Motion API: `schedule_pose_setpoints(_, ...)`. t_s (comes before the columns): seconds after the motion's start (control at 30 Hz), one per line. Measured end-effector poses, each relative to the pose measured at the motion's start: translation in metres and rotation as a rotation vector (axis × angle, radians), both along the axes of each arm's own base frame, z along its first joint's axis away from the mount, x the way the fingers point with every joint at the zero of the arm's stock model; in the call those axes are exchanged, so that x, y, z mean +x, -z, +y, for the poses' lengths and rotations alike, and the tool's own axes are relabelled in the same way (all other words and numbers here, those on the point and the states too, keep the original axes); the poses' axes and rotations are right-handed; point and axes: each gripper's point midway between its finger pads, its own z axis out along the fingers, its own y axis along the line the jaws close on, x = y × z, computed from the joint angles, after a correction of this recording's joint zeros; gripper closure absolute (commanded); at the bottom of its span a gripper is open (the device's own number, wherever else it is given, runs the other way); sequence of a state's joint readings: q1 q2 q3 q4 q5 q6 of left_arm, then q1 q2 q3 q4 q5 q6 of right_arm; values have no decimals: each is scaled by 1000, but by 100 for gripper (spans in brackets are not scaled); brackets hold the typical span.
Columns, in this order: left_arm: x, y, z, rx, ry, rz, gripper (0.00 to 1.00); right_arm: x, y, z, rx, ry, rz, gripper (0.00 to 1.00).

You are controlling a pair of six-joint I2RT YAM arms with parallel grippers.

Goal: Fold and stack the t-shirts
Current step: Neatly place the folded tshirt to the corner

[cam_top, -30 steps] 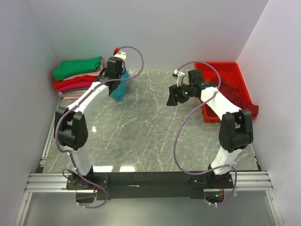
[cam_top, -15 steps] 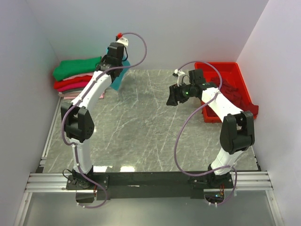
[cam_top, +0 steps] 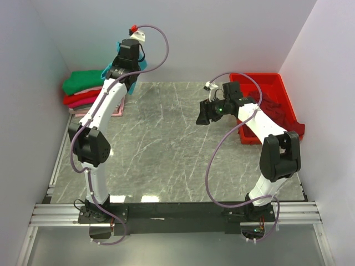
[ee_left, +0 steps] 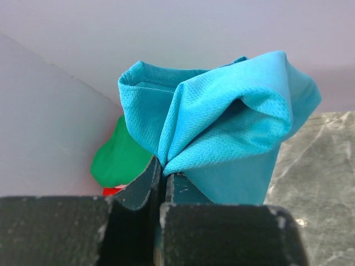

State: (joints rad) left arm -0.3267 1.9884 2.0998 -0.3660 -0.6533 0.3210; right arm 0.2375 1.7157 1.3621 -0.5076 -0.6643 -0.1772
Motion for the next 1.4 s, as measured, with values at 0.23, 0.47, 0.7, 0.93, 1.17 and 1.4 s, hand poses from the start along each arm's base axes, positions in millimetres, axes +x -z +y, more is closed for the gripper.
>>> schedule_pose_setpoints(0.23,1,-6,20,17,-33,-7,100,-3,0,0,6,-4,0,29)
schedule_pose_setpoints(0.47,2,-26,30,28,-55,-52,100,-3,-1,0,8,-5,-3,28)
schedule_pose_setpoints(0.7,3,-39,39,36,-67,-83,100,-3,-1,0,8,-5,-3,28)
schedule_pose_setpoints(0.93,2,-67,59,29,-104,-154,100,-3,-1,0,9,-5,-2,28)
schedule_pose_setpoints(1.17,7,-75,77,23,-135,-185,100,-3,-1,0,10,-2,-1,28)
schedule_pose_setpoints(1.4,26,-50,92,28,-150,-153,100,-3,0,0,9,-1,1,28)
